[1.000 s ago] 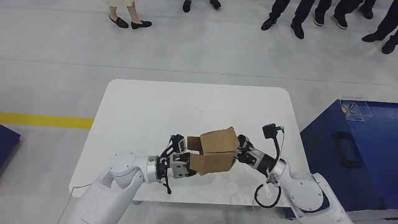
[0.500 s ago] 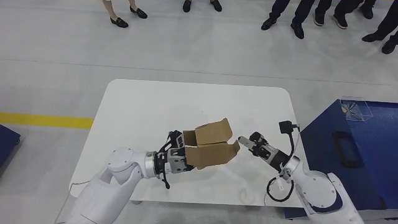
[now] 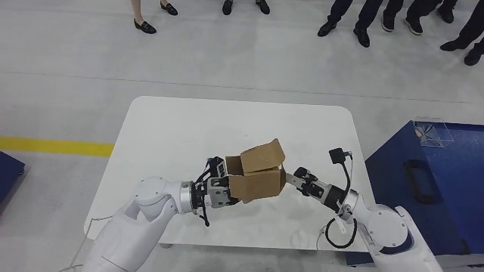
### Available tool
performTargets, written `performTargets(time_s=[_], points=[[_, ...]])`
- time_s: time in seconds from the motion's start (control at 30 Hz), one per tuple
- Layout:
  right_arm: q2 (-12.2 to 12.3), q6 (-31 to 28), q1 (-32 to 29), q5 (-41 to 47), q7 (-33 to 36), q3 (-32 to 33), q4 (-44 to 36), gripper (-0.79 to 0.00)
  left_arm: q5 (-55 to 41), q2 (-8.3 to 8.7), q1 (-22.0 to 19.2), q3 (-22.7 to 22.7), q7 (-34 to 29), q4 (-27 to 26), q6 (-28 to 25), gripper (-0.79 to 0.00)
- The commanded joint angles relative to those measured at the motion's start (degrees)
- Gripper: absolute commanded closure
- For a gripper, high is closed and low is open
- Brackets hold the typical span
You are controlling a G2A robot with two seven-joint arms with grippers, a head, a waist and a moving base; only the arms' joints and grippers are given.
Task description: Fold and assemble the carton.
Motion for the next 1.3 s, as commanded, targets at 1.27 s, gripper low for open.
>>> performTargets(time_s=[1.27], points=[[0.0, 0.6, 2.4, -3.0, -2.2, -3.9, -1.1, -0.785, 0.5, -0.44, -0.7, 0.5, -1.0, 1.4, 0.1, 0.000]])
